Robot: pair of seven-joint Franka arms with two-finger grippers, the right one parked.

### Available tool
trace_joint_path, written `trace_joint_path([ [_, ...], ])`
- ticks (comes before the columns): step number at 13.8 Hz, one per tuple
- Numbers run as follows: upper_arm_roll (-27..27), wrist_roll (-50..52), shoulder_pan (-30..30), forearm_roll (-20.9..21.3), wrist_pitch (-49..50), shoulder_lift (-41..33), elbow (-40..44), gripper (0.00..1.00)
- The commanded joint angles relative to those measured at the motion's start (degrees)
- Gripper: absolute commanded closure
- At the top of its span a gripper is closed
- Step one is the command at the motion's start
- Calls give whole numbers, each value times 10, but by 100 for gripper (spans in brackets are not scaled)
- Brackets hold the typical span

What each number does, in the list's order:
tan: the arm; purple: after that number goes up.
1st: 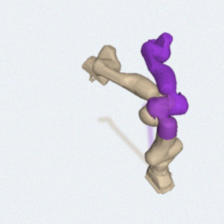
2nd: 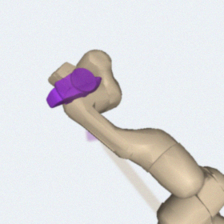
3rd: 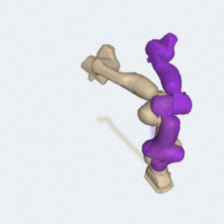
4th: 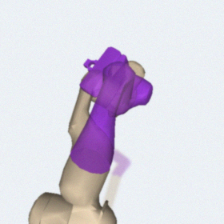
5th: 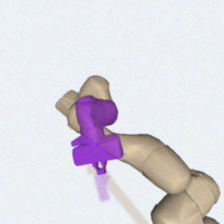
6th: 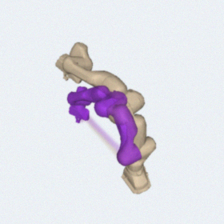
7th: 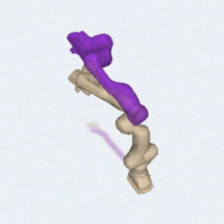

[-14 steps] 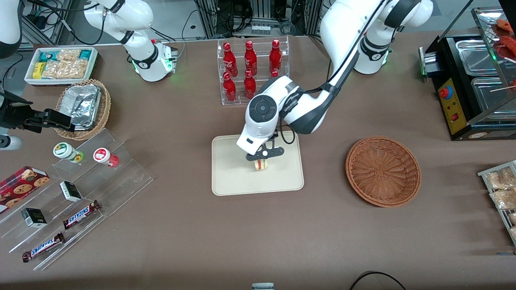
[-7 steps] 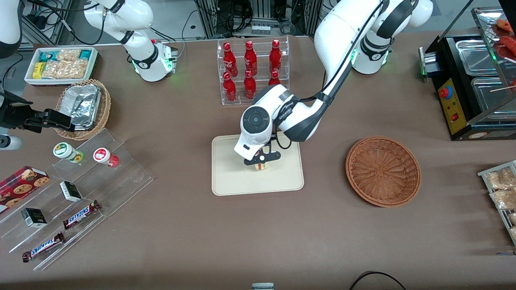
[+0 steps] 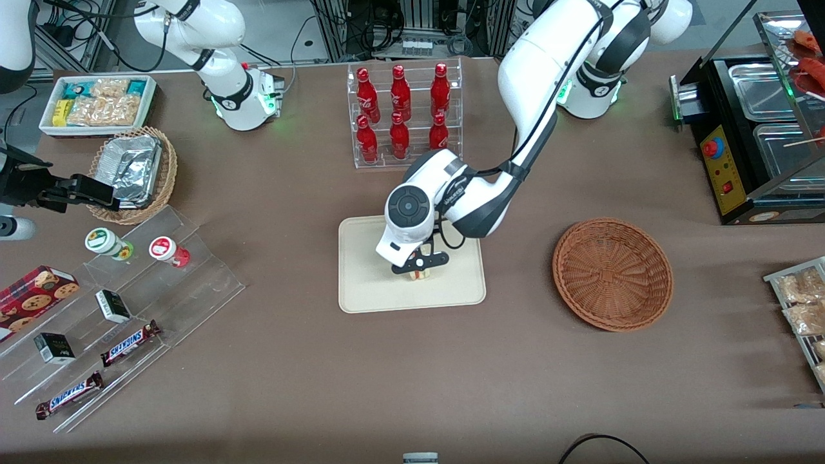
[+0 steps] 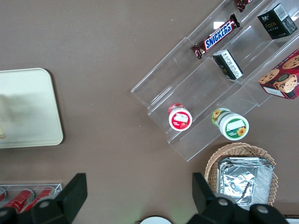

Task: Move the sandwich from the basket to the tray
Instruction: 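Lower the sandwich onto the tray and open the left gripper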

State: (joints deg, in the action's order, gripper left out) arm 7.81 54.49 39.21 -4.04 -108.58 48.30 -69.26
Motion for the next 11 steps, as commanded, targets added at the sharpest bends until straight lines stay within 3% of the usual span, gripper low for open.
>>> trace_joint_path([
  [1,-5,8,7,9,1,16,26,100],
  [7,-5,38,7,9,-15,26,26,100],
  [8,-5,37,7,9,-18,27,26,93],
  [9,-5,37,7,9,-22,28,25,48],
  [10,-5,34,8,14,-22,28,25,17],
  [11,-5,37,8,28,-23,29,24,0],
])
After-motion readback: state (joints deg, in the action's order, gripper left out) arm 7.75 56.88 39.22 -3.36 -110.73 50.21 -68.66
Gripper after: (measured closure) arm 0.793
